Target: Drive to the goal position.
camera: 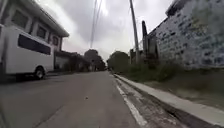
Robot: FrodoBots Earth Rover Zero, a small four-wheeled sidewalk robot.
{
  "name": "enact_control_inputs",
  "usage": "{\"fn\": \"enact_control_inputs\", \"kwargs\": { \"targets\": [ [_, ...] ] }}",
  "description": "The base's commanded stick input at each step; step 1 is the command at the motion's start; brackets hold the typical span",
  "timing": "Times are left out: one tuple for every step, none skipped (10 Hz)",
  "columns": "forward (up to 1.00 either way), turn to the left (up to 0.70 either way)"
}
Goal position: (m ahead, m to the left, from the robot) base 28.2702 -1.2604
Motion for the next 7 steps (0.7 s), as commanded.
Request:
{"fn": "enact_control_inputs", "kwargs": {
  "targets": [
    [0.70,0.00],
    [0.70,0.00],
    [0.70,0.00],
    [0.70,0.00],
    [0.70,0.00],
    [0.70,0.00],
    [0.70,0.00]
  ]
}}
